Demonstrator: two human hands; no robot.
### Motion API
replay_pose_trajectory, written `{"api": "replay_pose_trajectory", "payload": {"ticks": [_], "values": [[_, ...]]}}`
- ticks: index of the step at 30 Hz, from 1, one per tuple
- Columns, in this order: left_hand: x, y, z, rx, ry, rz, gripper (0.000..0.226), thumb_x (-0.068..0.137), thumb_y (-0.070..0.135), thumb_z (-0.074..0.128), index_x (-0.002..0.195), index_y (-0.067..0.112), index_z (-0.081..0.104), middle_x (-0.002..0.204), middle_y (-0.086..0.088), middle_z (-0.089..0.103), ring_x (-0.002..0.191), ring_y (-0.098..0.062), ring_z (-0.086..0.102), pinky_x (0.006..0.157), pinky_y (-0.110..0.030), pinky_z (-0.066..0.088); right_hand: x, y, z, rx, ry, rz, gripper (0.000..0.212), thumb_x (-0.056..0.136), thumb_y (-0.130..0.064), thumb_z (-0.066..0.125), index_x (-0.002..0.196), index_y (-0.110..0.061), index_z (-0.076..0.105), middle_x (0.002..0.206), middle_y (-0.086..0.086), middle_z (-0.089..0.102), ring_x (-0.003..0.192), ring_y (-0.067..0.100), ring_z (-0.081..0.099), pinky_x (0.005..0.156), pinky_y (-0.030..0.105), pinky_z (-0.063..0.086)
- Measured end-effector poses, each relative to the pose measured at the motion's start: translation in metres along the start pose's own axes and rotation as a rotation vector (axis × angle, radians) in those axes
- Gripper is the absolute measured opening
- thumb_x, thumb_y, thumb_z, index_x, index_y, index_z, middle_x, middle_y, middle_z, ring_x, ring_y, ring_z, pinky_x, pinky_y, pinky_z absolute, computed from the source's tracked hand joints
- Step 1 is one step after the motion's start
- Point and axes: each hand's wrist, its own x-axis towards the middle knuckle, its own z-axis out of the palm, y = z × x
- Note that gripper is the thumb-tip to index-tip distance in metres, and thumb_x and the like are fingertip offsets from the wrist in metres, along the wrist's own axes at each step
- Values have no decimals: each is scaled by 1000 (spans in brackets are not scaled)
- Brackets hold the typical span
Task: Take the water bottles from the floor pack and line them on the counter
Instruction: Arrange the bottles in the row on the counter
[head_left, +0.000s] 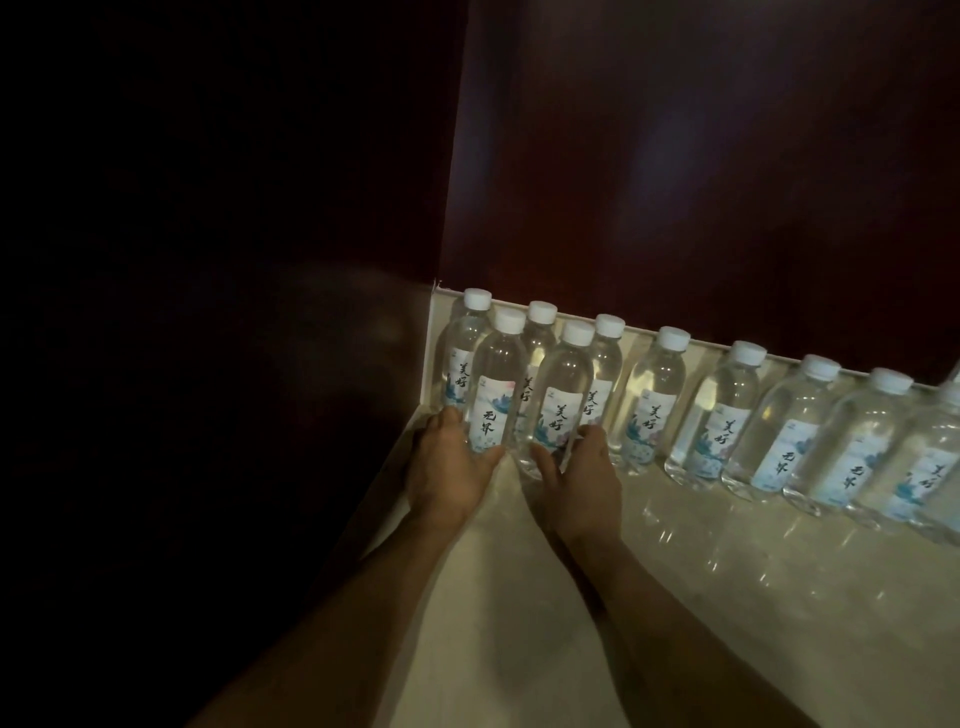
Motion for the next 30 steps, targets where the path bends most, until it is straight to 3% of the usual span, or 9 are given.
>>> {"api": "replay_pose_trajectory", "payload": {"ticks": [3, 7, 11, 17, 30], "values": [[1, -1, 1, -9, 1, 2, 55, 74, 44, 84, 118, 19, 61, 116, -2, 67, 108, -23, 66, 82, -44, 59, 1, 1, 0, -38, 13, -14, 36, 93, -34, 64, 115, -11, 47, 112, 5, 58, 83, 12, 52, 70, 28, 42], [0, -3, 2, 4, 5, 16, 57, 76, 47, 81, 122, 20, 61, 118, -2, 68, 109, -23, 66, 83, -45, 59, 0, 3, 3, -71, 26, -43, 41, 92, -35, 65, 119, -11, 46, 120, 10, 56, 98, 27, 61, 73, 35, 49], [-2, -3, 3, 28, 15, 20, 57, 78, 46, 80, 123, 18, 60, 121, -4, 67, 112, -25, 64, 85, -45, 58, 0, 3, 2, -44, 15, -23, 40, 93, -32, 63, 121, -9, 47, 123, 12, 57, 103, 30, 62, 75, 32, 44], [-2, -3, 2, 45, 21, 33, 56, 79, 43, 80, 123, 16, 59, 120, -6, 67, 111, -26, 65, 85, -44, 58, 0, 3, 5, -60, -8, -9, 42, 90, -33, 67, 121, -11, 47, 118, 8, 57, 96, 24, 64, 78, 41, 55], [-4, 0, -4, 14, -15, 15, 51, 80, 41, 80, 121, 15, 64, 120, -5, 68, 110, -25, 66, 83, -37, 56, 1, 5, 7, -94, -17, -13, 32, 91, -30, 66, 111, -11, 49, 109, 8, 58, 93, 26, 62, 76, 40, 53]]}}
